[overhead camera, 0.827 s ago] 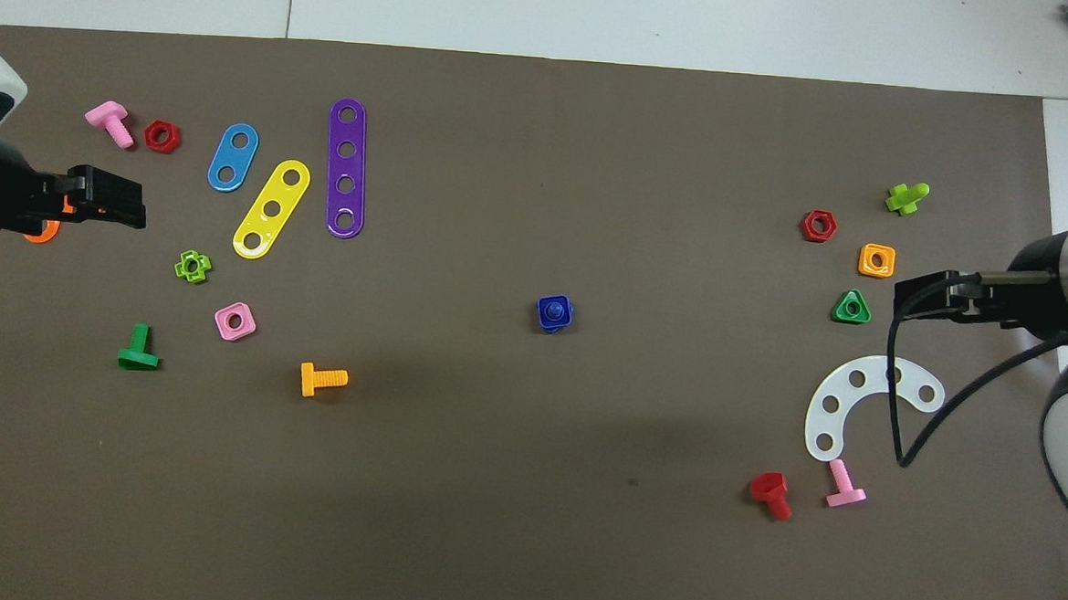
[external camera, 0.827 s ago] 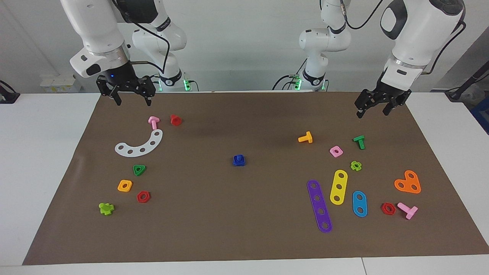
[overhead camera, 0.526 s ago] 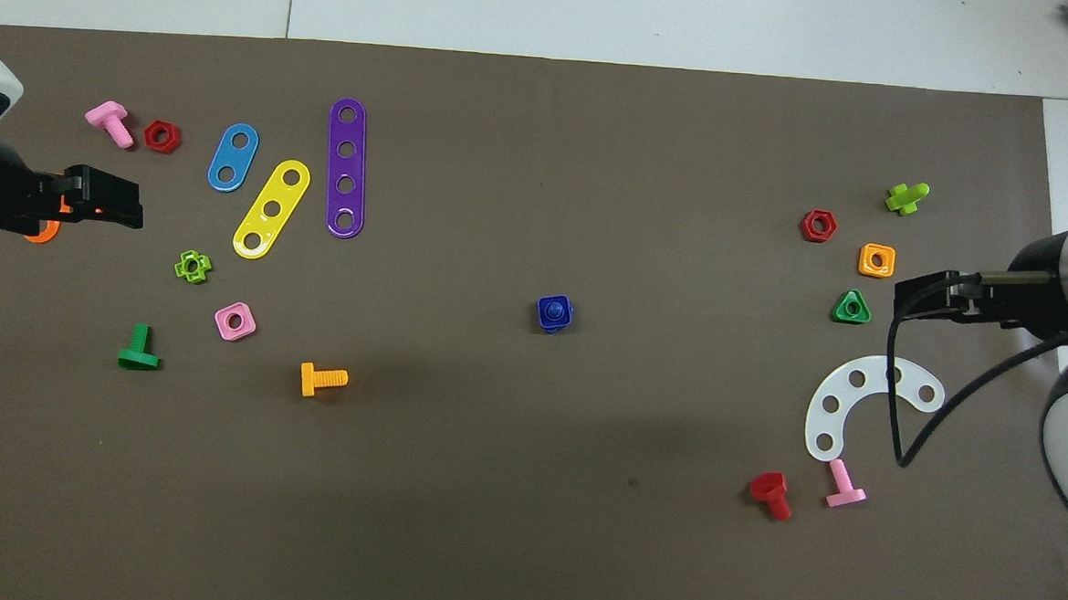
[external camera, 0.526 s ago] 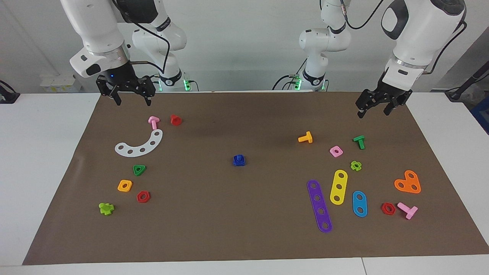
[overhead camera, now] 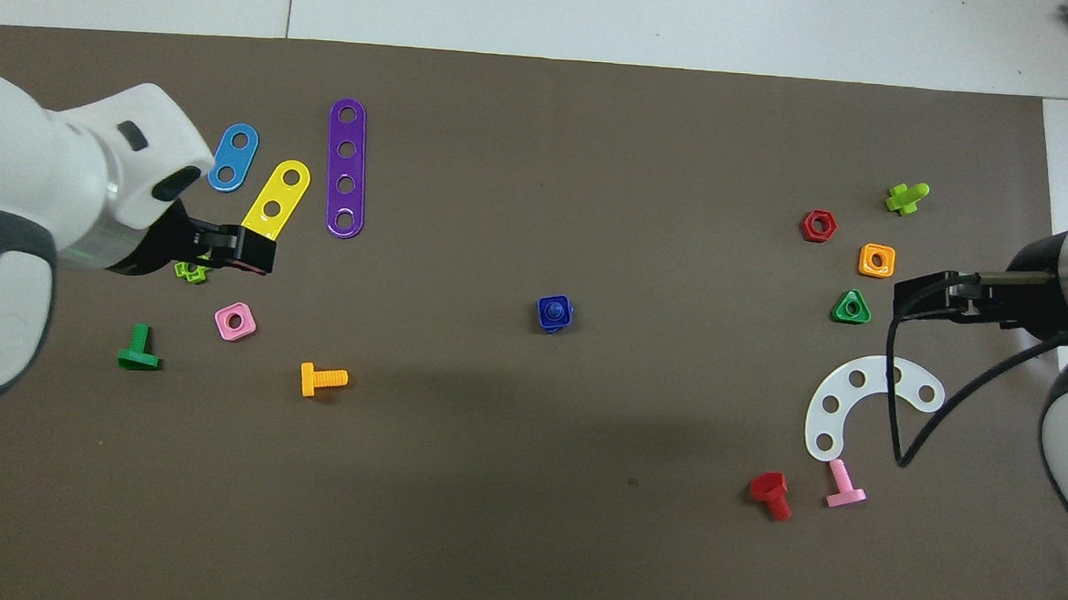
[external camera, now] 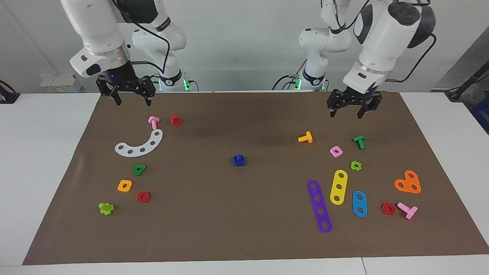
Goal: Unscrew and place screws in storage area
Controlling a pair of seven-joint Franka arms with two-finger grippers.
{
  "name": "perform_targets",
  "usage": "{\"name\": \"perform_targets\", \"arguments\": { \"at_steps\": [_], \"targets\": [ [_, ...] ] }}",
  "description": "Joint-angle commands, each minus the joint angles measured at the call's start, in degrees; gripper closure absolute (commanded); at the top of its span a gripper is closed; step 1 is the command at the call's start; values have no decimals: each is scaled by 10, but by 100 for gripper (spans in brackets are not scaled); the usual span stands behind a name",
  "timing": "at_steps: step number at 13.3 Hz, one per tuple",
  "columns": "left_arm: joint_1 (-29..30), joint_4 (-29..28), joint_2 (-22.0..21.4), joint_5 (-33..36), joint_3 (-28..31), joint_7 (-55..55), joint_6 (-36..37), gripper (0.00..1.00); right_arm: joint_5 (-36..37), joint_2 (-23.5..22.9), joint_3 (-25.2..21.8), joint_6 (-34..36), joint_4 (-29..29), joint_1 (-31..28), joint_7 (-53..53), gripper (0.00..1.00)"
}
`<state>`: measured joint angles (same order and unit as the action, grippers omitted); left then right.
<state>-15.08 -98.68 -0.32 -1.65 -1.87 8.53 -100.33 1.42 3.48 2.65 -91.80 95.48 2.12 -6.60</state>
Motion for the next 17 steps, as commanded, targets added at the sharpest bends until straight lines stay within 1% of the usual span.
{"name": "perform_targets", "arguments": {
  "at_steps": [1, 3, 4, 5, 6, 7, 8, 10, 11, 13, 17],
  "targets": [
    [-68, -8, 41, -20, 8, 97, -66, 7, 2, 14, 3, -11, 17, -1, -6, 0],
    [-111, 10, 93, -25, 7, 168, -127, 8, 1, 14, 3, -11, 17, -1, -6, 0],
    [-126, 11, 107, -34, 7, 200, -159, 7, 1, 14, 3, -11, 18, -1, -6, 0],
    [-141, 13, 116, -39, 8, 207, -169, 7, 1, 14, 3, -11, 18, -2, -5, 0],
    [-157, 26, 137, -40, 8, 212, -174, 8, 1, 14, 3, -11, 18, -2, -5, 0],
    [-170, 42, 171, -41, 8, 235, -191, 8, 1, 14, 3, -11, 19, -2, -6, 0],
    [-196, 47, 196, -38, 9, 269, -217, 8, 1, 14, 3, -11, 19, -2, -6, 0],
    [-220, 66, 250, -34, 11, 279, -243, 8, 1, 14, 3, -12, 19, -2, -6, 0],
    [-225, 74, 268, -34, 11, 279, -255, 8, 1, 14, 3, -12, 19, -2, -6, 0],
    [-240, 69, 287, -32, 11, 279, -290, 8, 1, 14, 3, -12, 19, -2, -5, 0],
    [-254, 58, 292, -17, 11, 279, -327, 10, 1, 14, 3, -13, 19, -2, -5, 0]
  ]
}}
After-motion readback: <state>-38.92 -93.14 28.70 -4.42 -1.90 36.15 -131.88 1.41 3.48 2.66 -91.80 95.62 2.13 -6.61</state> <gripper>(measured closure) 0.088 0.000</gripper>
